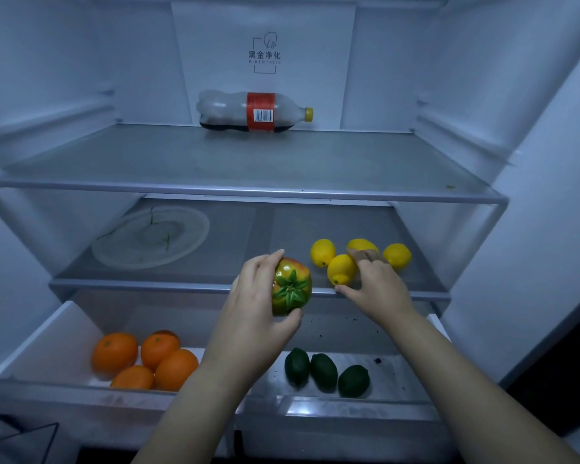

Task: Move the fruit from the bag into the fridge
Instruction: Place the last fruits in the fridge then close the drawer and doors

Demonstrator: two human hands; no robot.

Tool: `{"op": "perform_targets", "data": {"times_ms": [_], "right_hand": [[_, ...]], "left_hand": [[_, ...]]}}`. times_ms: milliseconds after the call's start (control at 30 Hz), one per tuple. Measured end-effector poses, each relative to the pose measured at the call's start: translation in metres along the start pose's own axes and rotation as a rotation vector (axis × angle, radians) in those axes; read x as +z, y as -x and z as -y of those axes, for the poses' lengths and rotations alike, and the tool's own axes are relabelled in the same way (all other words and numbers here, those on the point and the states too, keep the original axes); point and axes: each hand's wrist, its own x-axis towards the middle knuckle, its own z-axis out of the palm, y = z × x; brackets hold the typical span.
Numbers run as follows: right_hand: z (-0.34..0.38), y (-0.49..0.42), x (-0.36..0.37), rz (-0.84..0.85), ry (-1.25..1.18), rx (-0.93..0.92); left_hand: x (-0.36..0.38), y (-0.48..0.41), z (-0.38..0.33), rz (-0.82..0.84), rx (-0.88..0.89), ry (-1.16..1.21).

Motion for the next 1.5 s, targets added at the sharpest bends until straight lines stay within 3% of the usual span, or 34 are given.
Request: {"op": "perform_targets", "data": {"times_ms": [200, 500, 667, 1167, 1300, 1500], "right_hand": [[-0.007, 0.014, -0.003, -0.067, -0.059, -0.055], [0.033, 0.046, -0.058, -0.206, -0.362, -0.451], [0.047, 0.062, -0.081, -0.207, -0.470, -0.513], [0.031, 0.082, -0.105, -0.284, -0.458, -0.384], [0.016, 0.084, -0.116, -0.340, -0.416, -0.316], [0.002, 0.079, -0.140, -0.440, -0.392, -0.236]], "left_hand": [[0.000, -0.003, -0.002, -0.013, -0.003, 0.001], [-0.002, -0.017, -0.020, -0.020, 0.034, 0.090], [-0.003, -0.023, -0.034, -0.025, 0.069, 0.153], [-0.001, -0.036, -0.061, 0.119, 0.290, 0.197], [-0.006, -0.062, -0.062, 0.031, 0.341, 0.025], [0.017, -0.107, -0.039, -0.098, 0.274, -0.289]]}}
